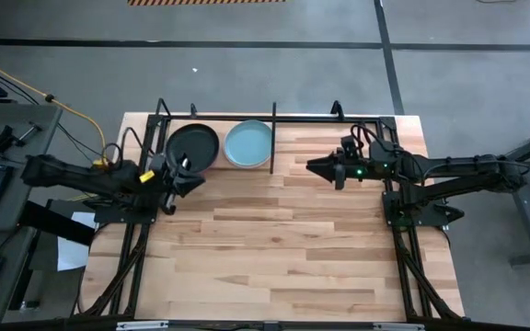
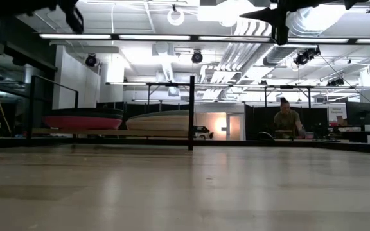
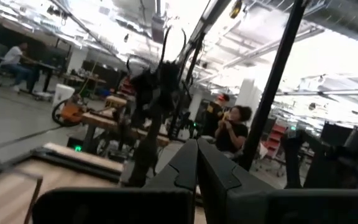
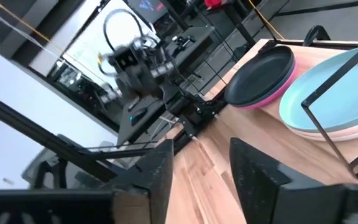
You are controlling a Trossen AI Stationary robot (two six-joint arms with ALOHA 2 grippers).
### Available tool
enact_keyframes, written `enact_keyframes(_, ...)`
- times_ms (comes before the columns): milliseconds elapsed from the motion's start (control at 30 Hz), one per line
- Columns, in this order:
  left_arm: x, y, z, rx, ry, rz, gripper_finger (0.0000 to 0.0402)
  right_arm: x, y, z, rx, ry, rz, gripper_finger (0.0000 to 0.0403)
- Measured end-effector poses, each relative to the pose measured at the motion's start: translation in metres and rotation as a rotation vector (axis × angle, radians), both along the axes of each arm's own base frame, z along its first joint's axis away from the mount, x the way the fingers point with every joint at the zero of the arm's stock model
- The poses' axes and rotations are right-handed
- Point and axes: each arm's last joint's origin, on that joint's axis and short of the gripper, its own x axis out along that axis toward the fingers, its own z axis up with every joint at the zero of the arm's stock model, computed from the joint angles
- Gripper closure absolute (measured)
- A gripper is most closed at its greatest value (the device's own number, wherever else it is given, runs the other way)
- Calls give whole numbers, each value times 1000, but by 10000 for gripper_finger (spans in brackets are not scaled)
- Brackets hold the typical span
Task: Place and stack plates onto a shelf
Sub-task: Return to Home Position
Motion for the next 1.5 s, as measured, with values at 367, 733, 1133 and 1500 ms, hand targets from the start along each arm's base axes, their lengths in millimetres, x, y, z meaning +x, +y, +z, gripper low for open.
enact_keyframes(367,-20,4,-41,-23,-25,-12,401,0,0,0,23,2,9,344)
enact_keyframes(733,-30,5,-53,-91,-30,-23,401,-2,10,-2,-11,17,156,400)
enact_keyframes(1133,-30,5,-53,-164,-29,-58,401,-62,18,-42,-108,-49,198,403)
enact_keyframes(1500,-30,5,-54,-164,-26,-57,401,-93,9,-76,-321,-261,108,403)
